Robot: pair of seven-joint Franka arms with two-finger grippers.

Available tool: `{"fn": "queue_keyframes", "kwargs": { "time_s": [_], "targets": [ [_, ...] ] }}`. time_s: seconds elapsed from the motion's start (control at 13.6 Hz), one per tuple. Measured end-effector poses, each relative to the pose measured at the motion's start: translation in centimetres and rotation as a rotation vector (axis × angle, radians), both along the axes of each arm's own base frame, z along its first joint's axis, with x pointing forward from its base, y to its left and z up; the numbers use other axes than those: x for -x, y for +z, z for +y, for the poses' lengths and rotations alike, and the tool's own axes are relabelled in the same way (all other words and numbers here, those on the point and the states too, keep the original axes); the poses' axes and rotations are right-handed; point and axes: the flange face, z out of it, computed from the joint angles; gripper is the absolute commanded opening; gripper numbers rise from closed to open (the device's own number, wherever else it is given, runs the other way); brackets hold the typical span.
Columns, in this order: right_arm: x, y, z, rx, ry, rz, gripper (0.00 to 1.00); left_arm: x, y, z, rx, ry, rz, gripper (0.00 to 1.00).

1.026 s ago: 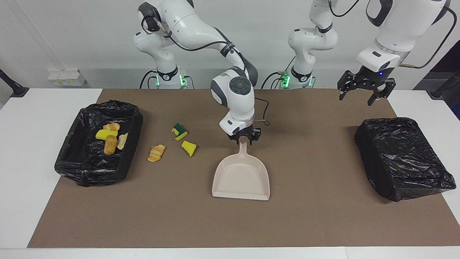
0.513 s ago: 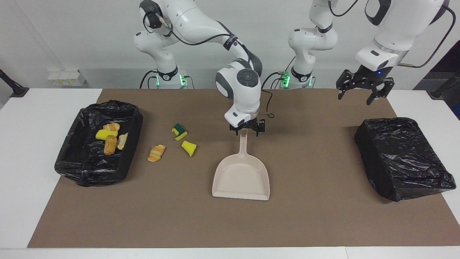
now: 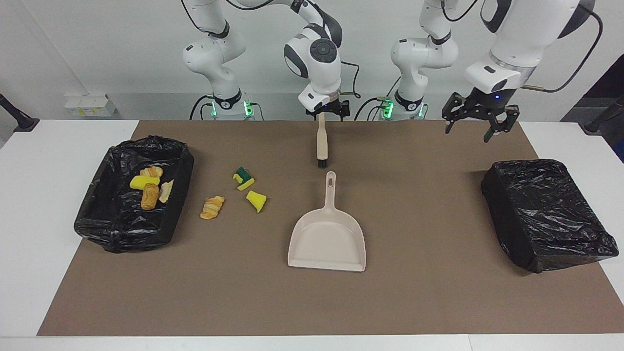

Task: Sweep and dump trash in bin
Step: 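Grasp the dustpan with the left gripper while the right gripper grasps the brush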

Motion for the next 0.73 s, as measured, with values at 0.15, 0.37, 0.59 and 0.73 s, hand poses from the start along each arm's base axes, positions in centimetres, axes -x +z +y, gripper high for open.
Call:
{"fn": "queue_keyframes", "kwargs": {
  "time_s": [0.15, 0.37, 0.59, 0.73],
  "targets": [
    [2.2, -2.6, -0.3, -0.008, 0.011, -0.028, 1.0, 1.0, -4.5, -6.3, 0.018, 0.007, -0.016, 1.0],
    [3.6, -5.0, 0.0, -0.014, 0.022, -0.048, 0.88, 3.8, -9.9, -12.5, 0.03, 0.053, 0.004, 1.0],
    [3.5, -5.0, 0.0, -0.015, 0.021, -0.049, 0.63, 4.9, -13.1, -16.9, 0.072, 0.125, 0.012, 1.0],
    [3.5, -5.0, 0.0, -0.015, 0.021, -0.05, 0.28, 4.7, -16.0, -19.4, 0.117, 0.163, 0.024, 1.0]
  ]
}}
